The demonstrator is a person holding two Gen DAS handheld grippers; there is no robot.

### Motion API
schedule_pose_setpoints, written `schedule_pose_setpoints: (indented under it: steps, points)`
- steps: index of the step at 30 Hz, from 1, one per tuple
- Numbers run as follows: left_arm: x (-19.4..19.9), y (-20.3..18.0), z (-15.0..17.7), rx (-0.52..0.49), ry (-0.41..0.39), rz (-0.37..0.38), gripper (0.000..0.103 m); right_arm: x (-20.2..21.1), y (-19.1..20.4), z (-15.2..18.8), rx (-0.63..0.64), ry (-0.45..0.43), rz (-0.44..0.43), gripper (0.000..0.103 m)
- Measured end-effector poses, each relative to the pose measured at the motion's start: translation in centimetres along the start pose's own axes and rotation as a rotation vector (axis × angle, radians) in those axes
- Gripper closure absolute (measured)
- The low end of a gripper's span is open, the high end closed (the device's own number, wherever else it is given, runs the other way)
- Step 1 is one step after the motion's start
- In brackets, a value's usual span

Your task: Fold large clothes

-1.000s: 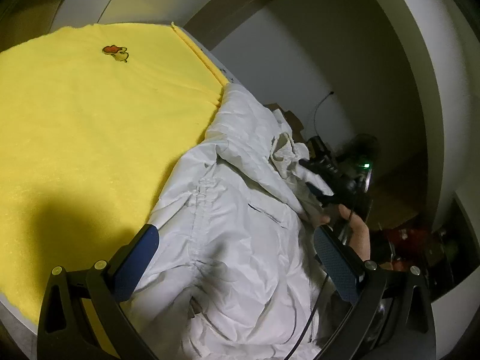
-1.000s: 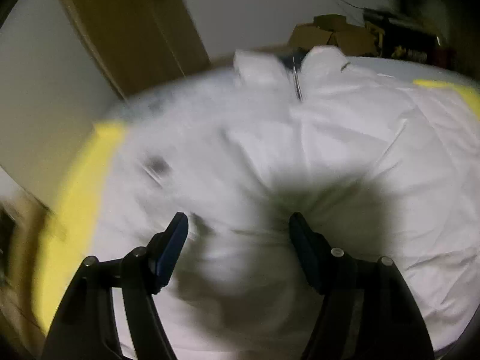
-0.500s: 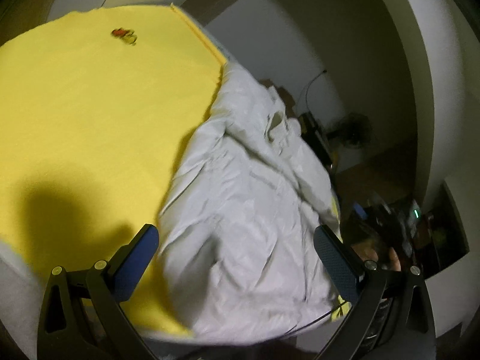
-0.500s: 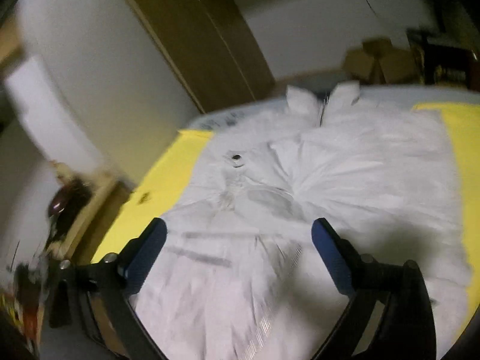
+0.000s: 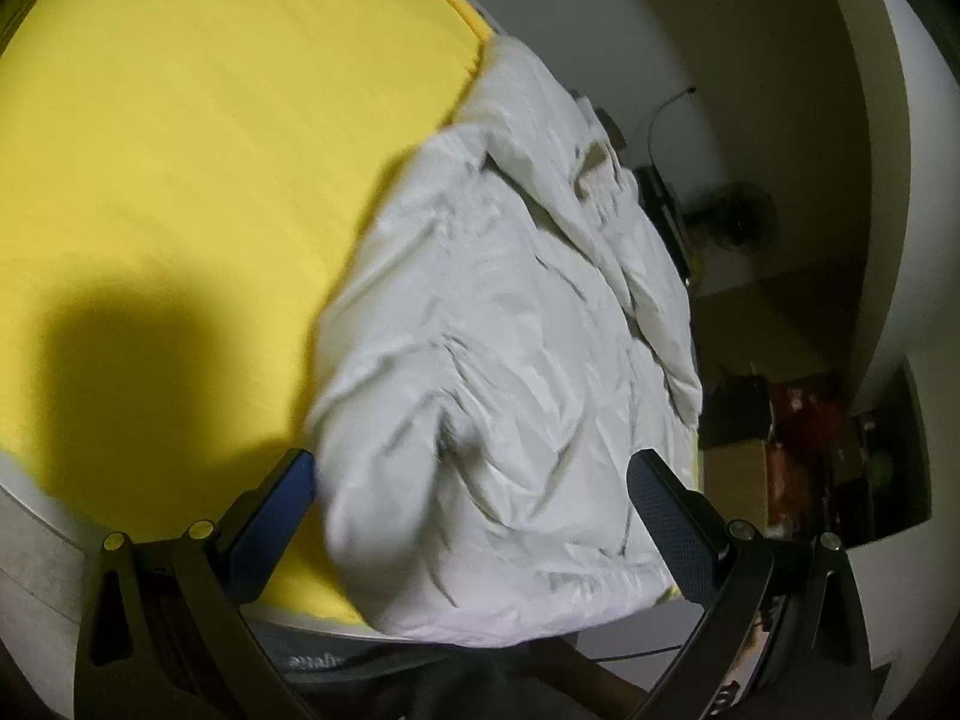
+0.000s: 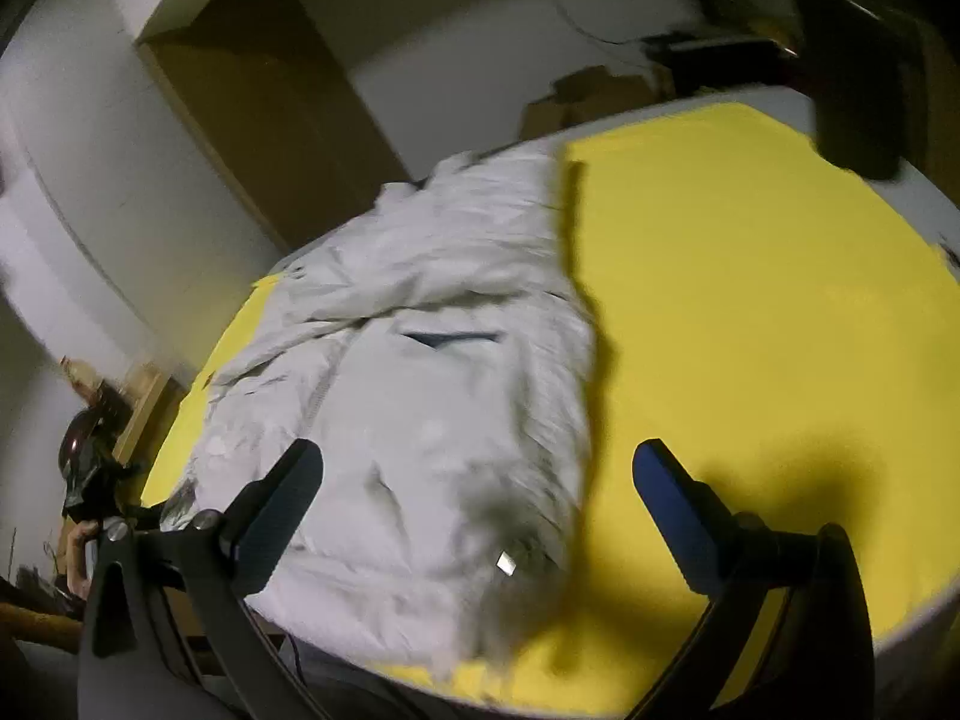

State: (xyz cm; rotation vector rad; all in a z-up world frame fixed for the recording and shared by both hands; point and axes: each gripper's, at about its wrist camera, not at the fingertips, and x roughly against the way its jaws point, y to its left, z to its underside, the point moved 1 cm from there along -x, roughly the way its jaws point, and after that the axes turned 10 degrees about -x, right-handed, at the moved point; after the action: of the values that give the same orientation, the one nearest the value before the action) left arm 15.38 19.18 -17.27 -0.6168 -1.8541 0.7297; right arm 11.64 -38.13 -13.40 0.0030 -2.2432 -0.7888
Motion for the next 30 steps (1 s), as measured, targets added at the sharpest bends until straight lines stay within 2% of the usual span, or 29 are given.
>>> schedule_pose_setpoints:
  steps: [7, 11, 16, 19, 24, 27, 30]
  points:
    - [-0.5, -0.2, 0.8, 0.03, -0.009, 0.039, 0.0, 2.1, -4.0, 2.1, -0.123, 0.039, -0.013, 0.0]
    - [-0.8, 0.0, 1.4, 0.057, 0.012, 0.052, 0.0, 1.4, -4.7, 2.8, -0.163, 0.089, -0.066, 0.0]
    - [-0.2, 0.3, 1.9, 0.073, 0.006, 0.054, 0.0, -0.3, -4.6, 3.7, -0.158, 0.158, -0.064, 0.0]
    - [-0.2, 0.7, 2.0, 0.097, 0.015, 0.068, 0.0, -1.0, -4.6, 4.3, -0.176, 0.196, -0.092, 0.0]
    - [-1.3, 0.8, 2.0, 0.122, 0.055, 0.139, 0.0, -1.1, -4.2, 4.6, -0.16, 0.198, -0.09, 0.0]
    - [-2.1, 1.0, 1.8, 0.137, 0.076, 0.137, 0.0, -1.0, -4.1, 4.6, -0.154, 0.203, -0.089, 0.0]
    - [-2.4, 1.1, 1.1, 0.138, 0.06, 0.15, 0.0, -0.8, -3.8, 4.6, -0.142, 0.201, -0.087, 0.0]
